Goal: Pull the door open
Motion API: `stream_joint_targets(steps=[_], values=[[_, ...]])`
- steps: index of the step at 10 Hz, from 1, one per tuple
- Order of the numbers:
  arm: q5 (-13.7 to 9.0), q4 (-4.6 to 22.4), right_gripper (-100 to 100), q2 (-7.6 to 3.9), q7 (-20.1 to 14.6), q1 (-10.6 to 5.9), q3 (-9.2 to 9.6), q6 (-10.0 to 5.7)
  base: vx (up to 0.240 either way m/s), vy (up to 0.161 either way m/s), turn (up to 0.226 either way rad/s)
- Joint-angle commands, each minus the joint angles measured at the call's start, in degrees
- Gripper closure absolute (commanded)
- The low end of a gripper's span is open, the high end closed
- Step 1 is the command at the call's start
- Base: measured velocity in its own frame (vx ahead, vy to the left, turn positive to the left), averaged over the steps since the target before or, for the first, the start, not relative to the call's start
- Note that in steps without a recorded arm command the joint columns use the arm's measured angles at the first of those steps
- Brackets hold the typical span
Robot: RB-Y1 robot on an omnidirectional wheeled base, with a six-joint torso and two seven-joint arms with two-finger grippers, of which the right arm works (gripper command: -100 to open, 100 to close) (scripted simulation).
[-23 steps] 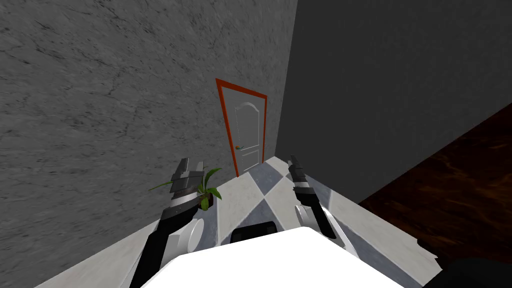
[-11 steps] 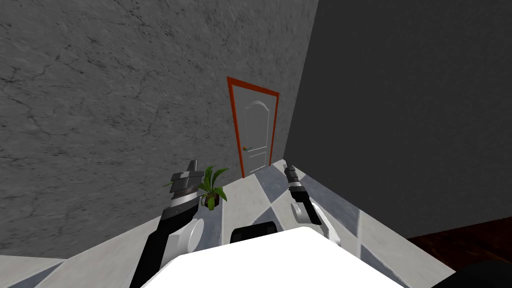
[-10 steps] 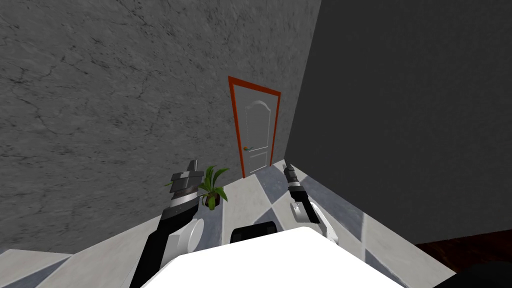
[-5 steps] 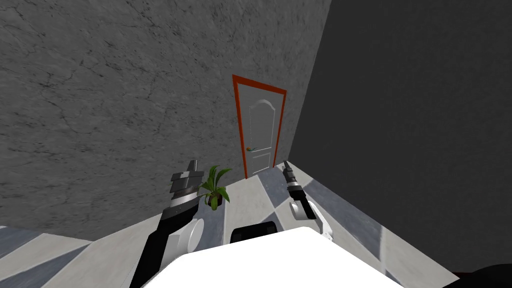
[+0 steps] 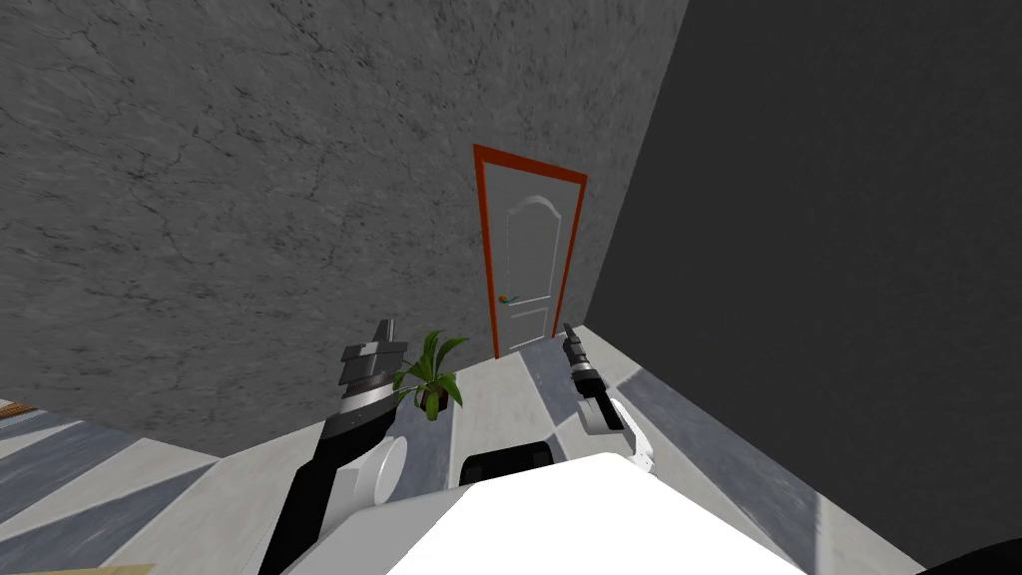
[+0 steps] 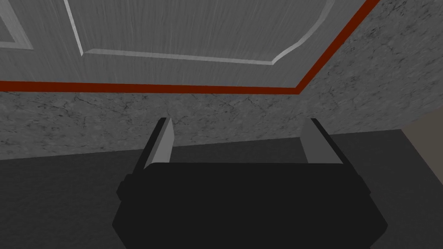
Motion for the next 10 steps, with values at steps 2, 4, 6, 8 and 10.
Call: stream_joint_targets(steps=[2,4,6,8,10], values=[[-0.8,4.5,-100,-0.69,-0.3,-2.01,-0.01,-1.08,0.087,0.017,0.17],[-1.1,6.9,-100,-1.04,-0.4,-2.9,-0.06,-1.48,0.064,0.007,0.06],[-1.5,8.9,-100,-1.4,-0.5,-3.79,-0.11,-1.88,0.083,0.006,0.109],[-2.2,12.5,-100,-2.1,-0.8,-5.57,-0.22,-2.69,0.065,0.005,0.12],[-2.5,14.9,-100,-2.44,-1.0,-6.46,-0.27,-3.09,0.087,0.009,0.109]])
